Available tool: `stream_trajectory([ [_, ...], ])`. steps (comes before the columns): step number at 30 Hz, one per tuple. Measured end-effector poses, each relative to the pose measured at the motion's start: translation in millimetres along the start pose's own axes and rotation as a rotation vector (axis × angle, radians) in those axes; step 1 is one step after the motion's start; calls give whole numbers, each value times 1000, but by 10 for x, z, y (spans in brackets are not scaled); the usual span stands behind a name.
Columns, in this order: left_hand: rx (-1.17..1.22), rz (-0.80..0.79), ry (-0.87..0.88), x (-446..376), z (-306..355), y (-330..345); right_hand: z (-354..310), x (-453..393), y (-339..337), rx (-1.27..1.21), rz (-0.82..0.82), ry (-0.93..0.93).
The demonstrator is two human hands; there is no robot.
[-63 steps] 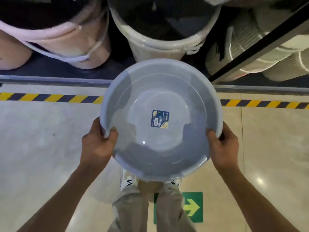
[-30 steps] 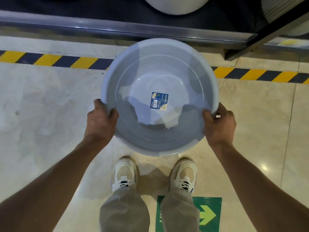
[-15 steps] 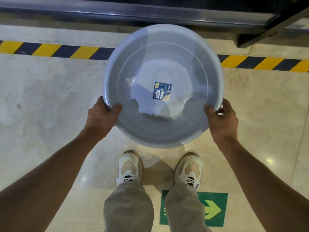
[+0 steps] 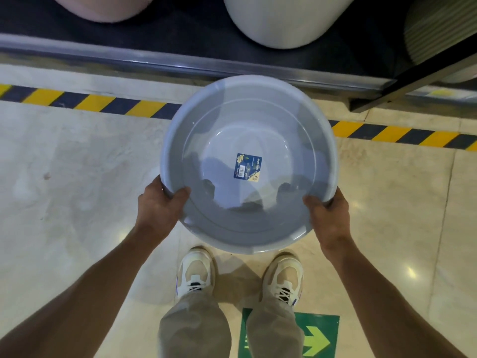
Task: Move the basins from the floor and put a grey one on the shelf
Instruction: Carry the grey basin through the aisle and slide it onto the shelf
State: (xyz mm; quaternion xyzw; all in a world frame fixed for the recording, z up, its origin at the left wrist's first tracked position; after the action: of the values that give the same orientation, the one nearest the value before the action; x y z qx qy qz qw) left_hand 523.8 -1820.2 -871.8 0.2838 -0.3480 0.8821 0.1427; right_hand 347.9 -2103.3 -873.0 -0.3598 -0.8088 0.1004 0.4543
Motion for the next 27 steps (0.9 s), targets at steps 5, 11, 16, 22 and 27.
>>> stream_trajectory([
  [5, 61, 4, 48, 380, 338, -405, -390, 397, -253, -60, 4, -68],
  [11, 134, 64, 87, 993, 922, -1096, -1023, 1073, -633, -105, 10, -110],
  [16, 224, 104, 110, 1621, 1496, -1773, -1645, 1726, -1104, -91, -10, -183],
  [22, 290, 139, 188, 2624, 2297, -2617, -2477, 2745, -1775, -160, -14, -270],
  [27, 368, 177, 254, 3490, 3017, -3355, -3233, 3738, -2428, -204, -8, -363],
])
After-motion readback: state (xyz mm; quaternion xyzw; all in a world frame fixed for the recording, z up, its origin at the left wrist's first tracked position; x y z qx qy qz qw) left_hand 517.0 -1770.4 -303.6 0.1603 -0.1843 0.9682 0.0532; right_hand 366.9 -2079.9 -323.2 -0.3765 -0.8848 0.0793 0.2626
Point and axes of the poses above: each hand's wrist, its own x-axis away from the middle knuckle, its own y-axis out of the palm, z = x × y, the point moved 2 cm from there along -x, towards the middle knuckle, and after that the axes turned 4 degrees about x, right-handed, at the moved point
